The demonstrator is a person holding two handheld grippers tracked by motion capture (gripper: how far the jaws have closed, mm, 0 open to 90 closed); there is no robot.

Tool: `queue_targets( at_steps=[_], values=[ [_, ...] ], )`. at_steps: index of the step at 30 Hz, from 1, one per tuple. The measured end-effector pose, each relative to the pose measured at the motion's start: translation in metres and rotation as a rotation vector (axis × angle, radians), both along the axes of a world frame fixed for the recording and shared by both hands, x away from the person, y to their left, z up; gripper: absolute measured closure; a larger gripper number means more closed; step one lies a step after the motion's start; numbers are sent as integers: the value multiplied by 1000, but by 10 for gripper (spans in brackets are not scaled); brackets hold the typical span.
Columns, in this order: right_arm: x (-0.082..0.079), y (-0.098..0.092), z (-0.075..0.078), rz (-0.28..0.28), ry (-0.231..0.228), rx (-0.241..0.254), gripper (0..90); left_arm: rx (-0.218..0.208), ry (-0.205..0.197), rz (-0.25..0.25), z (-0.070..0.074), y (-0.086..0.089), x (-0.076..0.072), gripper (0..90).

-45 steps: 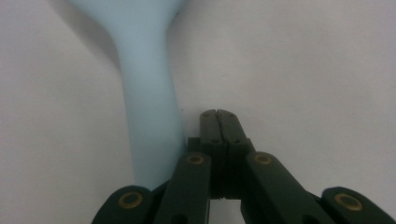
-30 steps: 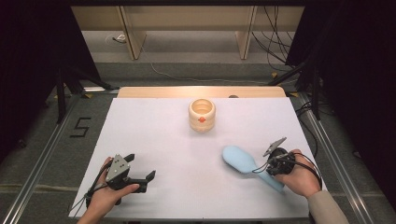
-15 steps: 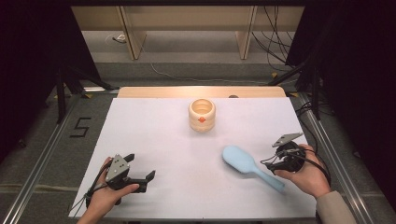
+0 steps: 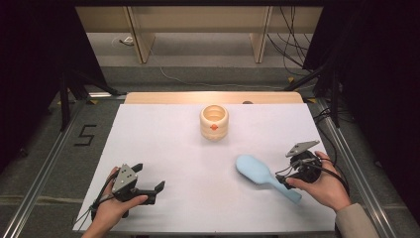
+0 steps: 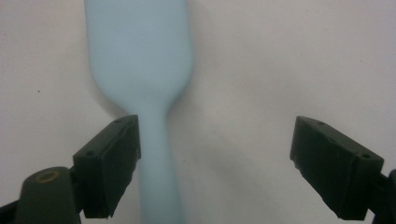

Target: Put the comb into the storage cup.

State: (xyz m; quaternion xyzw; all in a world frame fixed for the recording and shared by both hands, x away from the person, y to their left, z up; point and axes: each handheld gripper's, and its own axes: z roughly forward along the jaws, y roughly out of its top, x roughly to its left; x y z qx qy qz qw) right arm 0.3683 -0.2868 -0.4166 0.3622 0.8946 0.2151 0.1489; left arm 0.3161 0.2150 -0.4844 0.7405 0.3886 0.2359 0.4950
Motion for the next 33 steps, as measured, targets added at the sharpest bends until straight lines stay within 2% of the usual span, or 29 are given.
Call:
queue_targets(
  at_steps=[10, 21, 25, 27, 33],
  values=[
    [-1, 12, -3, 46, 38, -38, 186, 1, 3, -1, 0, 0, 0, 2],
    [3, 34, -18, 95, 136, -99, 218, 1, 4, -2, -1, 0, 0, 4],
    [4, 37, -23, 95, 168, -116, 225, 1, 4, -3, -1, 0, 0, 5],
    [6, 40, -28, 91, 193, -141, 228, 1, 4, -2, -1, 0, 0, 5],
    [10, 43, -34, 105, 210, -160, 240, 0, 5, -3, -1, -1, 1, 6]
  ],
)
